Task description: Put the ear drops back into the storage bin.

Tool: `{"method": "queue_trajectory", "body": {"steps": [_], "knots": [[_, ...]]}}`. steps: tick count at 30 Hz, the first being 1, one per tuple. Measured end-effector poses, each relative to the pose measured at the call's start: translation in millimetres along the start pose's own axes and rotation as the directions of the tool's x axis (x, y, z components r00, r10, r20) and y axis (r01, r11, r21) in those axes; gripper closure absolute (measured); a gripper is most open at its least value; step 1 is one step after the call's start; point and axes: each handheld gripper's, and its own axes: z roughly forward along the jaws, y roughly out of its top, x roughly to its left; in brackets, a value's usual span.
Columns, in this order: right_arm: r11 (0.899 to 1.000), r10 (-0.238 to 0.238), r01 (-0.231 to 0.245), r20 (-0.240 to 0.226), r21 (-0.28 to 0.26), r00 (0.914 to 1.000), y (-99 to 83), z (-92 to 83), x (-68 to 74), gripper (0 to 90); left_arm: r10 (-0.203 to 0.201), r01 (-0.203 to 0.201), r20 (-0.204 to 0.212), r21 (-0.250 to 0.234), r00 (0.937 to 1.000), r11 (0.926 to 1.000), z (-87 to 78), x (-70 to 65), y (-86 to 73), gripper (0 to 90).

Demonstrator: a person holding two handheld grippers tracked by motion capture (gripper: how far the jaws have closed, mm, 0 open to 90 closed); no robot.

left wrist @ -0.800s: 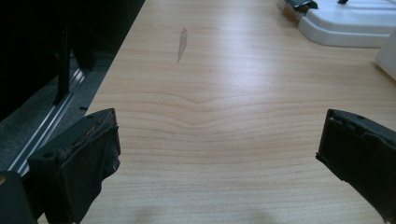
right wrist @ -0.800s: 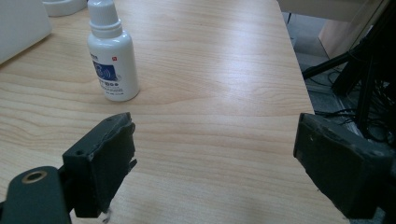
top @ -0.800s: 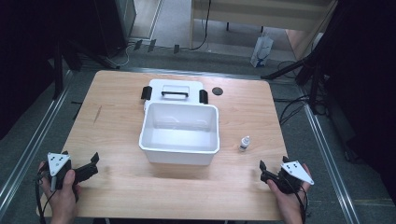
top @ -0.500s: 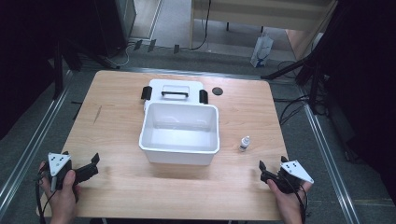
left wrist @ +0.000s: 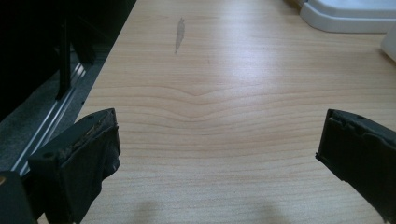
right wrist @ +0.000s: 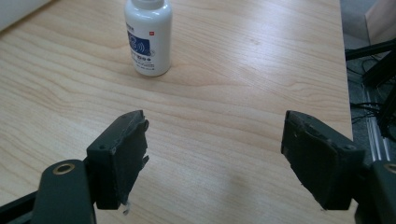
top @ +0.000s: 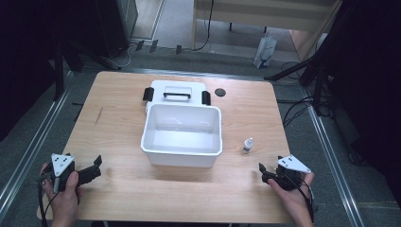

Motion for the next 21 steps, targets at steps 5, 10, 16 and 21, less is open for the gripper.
{"method": "queue_trajectory", "body": {"steps": [5, 10, 16, 21], "knots": [[0.991, -0.084, 0.087, -0.026, 0.106, 0.9961, 18.8, 2.3, 0.1, 24.3, 0.002, -0.002, 0.003, -0.005, 1.0000, 1.0000, -0.5, -0.1, -0.2, 0.2], [0.953, -0.191, 0.205, -0.080, 0.225, 0.9783, 40.6, 7.6, 5.1, 22.4, 0.011, -0.011, 0.012, -0.005, 0.9999, 0.9999, -0.8, -0.3, -0.3, 0.5], [0.901, -0.274, 0.302, -0.131, 0.312, 0.9526, 68.0, 10.3, 11.5, 21.3, 0.036, -0.036, 0.004, -0.008, 0.9994, 0.9993, -0.6, -3.7, -0.3, 0.6], [0.864, -0.284, 0.332, -0.178, 0.378, 0.9420, 90.5, 13.9, 14.8, 23.0, 0.026, -0.026, -0.007, -0.008, 0.9996, 0.9996, 0.3, -3.4, 0.0, 0.6]]}}
